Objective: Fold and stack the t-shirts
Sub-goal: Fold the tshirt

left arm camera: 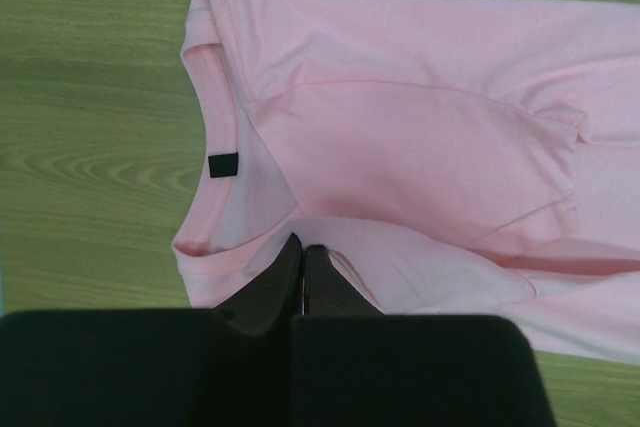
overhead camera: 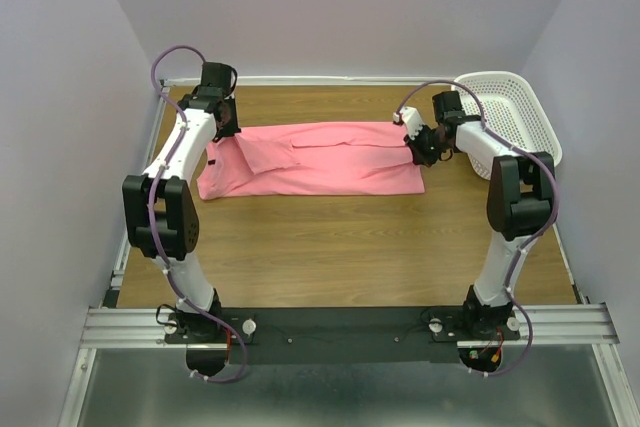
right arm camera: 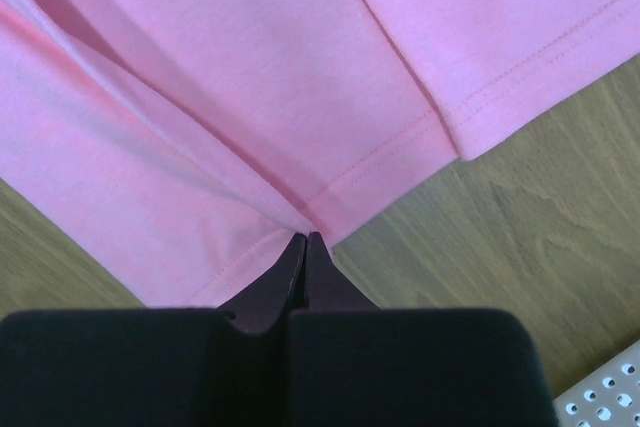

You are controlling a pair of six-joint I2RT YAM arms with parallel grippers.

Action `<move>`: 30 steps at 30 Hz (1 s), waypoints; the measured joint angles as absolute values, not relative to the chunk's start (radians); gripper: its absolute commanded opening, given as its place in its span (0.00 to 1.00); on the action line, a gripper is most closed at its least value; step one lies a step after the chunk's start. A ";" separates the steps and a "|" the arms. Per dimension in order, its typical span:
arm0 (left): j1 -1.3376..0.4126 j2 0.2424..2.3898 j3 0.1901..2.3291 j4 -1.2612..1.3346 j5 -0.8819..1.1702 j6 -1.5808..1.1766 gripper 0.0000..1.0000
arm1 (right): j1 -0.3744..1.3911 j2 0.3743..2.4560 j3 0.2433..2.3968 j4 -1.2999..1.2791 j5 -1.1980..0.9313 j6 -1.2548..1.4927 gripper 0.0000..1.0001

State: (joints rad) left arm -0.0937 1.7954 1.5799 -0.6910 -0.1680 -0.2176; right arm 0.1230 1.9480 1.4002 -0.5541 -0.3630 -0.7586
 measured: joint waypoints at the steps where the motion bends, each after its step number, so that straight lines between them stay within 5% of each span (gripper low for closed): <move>1: -0.094 1.797 1.580 -0.691 -0.168 -0.217 0.00 | 0.123 1.950 1.401 -0.554 -0.358 -0.757 0.03; 30: -0.093 1.804 1.597 -0.724 -0.192 -0.210 0.00 | 0.123 2.003 1.419 -0.531 -0.268 -0.706 0.04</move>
